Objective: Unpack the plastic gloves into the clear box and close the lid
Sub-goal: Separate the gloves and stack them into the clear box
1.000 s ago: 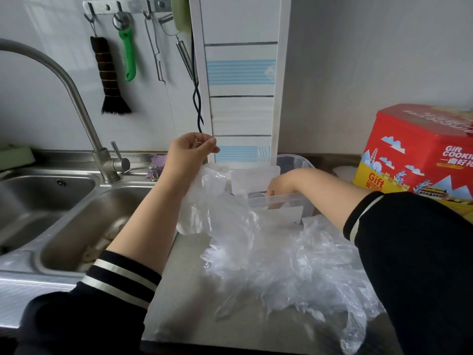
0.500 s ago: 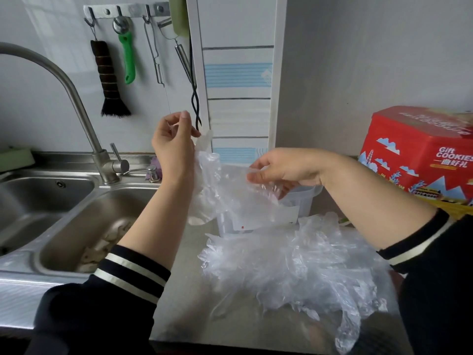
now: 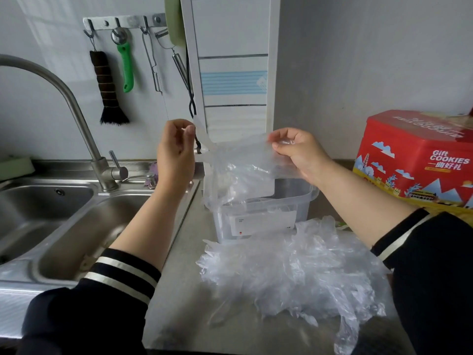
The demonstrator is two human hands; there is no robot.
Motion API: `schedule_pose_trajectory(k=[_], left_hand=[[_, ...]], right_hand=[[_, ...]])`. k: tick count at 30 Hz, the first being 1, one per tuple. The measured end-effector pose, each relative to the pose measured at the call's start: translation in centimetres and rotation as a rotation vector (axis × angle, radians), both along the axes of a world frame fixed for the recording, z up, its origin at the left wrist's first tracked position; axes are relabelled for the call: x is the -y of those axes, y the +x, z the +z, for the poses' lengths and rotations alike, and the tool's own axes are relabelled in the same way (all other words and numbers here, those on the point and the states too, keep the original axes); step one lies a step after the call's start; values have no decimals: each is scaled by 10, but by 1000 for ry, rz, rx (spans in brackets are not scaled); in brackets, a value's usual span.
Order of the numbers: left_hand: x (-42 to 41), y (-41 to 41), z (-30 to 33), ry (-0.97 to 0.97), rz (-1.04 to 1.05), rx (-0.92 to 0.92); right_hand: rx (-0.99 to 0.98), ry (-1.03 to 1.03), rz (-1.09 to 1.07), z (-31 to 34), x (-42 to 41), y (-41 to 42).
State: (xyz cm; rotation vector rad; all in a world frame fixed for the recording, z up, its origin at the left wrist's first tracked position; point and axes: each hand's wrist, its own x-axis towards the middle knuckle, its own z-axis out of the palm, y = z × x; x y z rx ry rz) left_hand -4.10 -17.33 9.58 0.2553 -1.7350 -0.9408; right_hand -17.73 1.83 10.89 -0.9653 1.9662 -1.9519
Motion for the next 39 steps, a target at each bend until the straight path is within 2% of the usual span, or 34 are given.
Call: schedule_pose_trajectory(k=[3, 5, 7, 9, 12, 14, 20, 24, 26, 28, 32, 34, 37, 39], left_hand=[[11, -3, 7, -163, 128, 30], [5, -3, 12, -348, 159, 48], [-9, -3, 11, -581, 81, 218], [-19, -7, 0, -733, -44, 543], [-17, -14, -15, -653, -200, 1038], [-15, -21, -17, -630, -255, 1248], [-22, -61, -22, -819, -230, 1675], [-28, -78, -35, -852, -201, 1848], [-30, -79, -43, -944, -208, 1861], [-31, -78, -46, -1093, -244, 1786], [-31, -70, -33, -781, -177, 1575], [-31, -65, -25, -743, -109, 1407], [-44, -54, -17, -679, -17, 1156], [-59, -44, -12, -628, -24, 943]], right_hand=[[-57, 120, 5, -5, 1, -10], [-77, 274, 24, -11, 2, -15], [-119, 445, 37, -18, 6, -18], [-176, 597, 66, -23, 9, -20], [-303, 870, 127, -22, 11, -20], [-416, 1035, 158, -23, 14, -20], [-695, 1393, 148, -33, 27, -14], [-696, 1516, 192, -44, 31, -16], [-645, 1555, 221, -45, 29, -16], [-669, 1533, 180, -41, 27, -15], [-747, 1244, -224, -20, 19, -14], [-720, 1046, -300, -10, 7, -11], [-465, 754, -41, 0, -17, 4], [-339, 733, 208, 4, -36, 21]])
